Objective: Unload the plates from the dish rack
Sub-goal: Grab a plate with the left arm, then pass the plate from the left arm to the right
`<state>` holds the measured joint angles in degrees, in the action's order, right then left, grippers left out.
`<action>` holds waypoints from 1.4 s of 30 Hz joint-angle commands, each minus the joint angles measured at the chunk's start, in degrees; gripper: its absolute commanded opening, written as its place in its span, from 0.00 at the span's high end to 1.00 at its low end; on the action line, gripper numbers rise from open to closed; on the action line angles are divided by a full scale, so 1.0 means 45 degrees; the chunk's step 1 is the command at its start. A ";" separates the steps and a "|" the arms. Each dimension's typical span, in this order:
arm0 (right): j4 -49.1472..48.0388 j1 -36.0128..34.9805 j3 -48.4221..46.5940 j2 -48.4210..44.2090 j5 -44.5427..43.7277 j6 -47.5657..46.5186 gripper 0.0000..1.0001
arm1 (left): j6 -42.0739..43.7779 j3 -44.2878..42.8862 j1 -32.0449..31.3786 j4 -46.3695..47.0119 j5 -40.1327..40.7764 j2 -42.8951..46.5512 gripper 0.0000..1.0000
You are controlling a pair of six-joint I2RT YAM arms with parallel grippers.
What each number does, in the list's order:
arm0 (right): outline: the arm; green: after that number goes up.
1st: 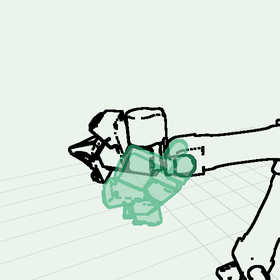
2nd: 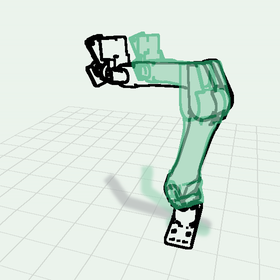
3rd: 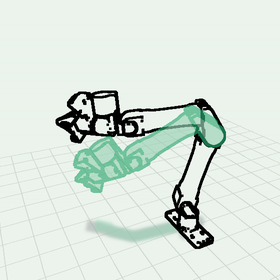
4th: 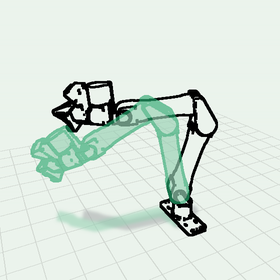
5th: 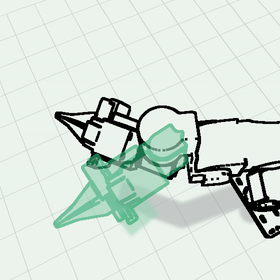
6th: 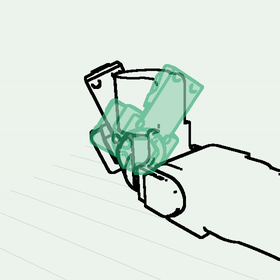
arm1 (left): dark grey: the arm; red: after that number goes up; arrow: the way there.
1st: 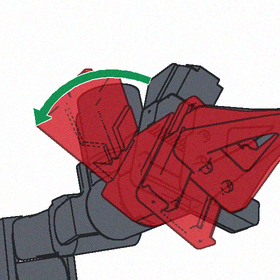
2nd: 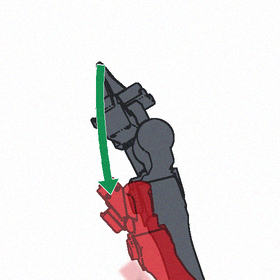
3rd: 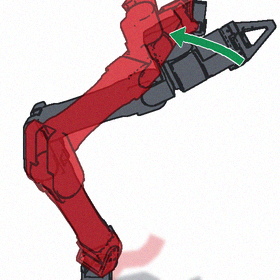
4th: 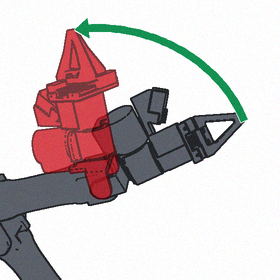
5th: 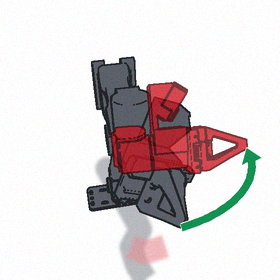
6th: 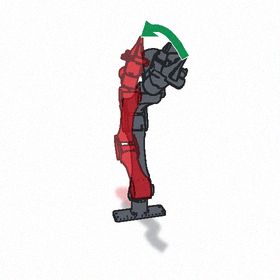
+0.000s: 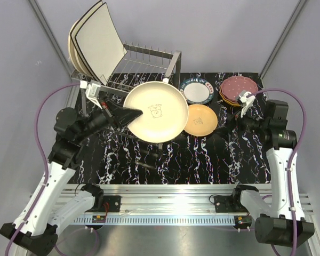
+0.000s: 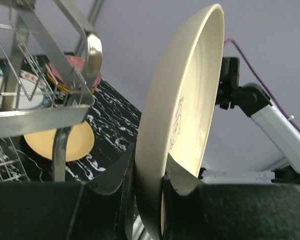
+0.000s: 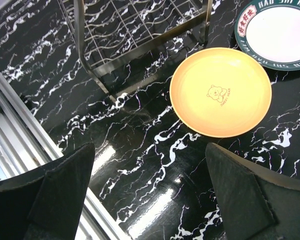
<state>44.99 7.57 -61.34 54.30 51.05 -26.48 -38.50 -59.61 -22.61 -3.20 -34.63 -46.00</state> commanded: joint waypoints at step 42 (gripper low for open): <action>0.1490 -0.0783 -0.0745 0.1389 0.3112 0.1992 0.00 | 0.0686 0.3677 -0.4622 0.3347 0.4549 -0.3039 1.00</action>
<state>58.35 5.74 -66.26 59.64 69.38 -23.31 -33.17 -43.42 -42.11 4.49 -19.38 -59.11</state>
